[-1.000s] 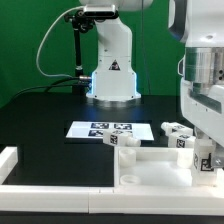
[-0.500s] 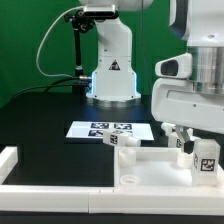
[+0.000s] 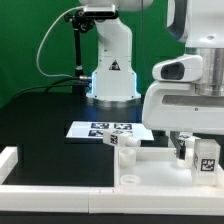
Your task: Assemble one leg
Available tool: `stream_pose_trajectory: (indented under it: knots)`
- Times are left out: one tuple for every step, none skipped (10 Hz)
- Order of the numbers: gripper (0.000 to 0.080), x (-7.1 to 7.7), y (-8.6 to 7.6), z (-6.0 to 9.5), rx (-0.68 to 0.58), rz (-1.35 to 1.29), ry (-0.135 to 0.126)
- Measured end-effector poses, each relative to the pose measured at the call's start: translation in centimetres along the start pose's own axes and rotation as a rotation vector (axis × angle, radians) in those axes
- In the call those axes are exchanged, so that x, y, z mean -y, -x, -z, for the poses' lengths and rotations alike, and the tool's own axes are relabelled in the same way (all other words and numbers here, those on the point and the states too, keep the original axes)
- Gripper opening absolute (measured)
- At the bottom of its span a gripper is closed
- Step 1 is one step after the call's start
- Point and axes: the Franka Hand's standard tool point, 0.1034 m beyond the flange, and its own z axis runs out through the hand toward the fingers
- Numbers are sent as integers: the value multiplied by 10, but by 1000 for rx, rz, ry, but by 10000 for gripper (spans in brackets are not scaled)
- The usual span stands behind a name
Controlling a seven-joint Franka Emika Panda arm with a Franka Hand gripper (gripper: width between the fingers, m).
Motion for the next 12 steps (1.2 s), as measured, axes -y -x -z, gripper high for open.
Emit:
stream_pose_trajectory:
  knots:
    - [524,-1,0,0,0,2,1]
    - [389,-1,0,0,0,1,1]
    - [389,-1,0,0,0,-66,-1]
    - [282,-1,0,0,0,-155,-1]
    - [282,-1,0,0,1,-239,-1]
    - [282,0,1,-1,-1,-402,5]
    - [282,0,1,-1,-3,-573,13]
    - [282,0,0,-1,-1,-737,7]
    - [282,0,0,-1,9,-927,-2]
    - [282,1,-1,-2,12,-1071,-2]
    - [282,2,-1,-2,11,-1229,-14]
    - [282,4,-2,-2,4,-1351,-23]
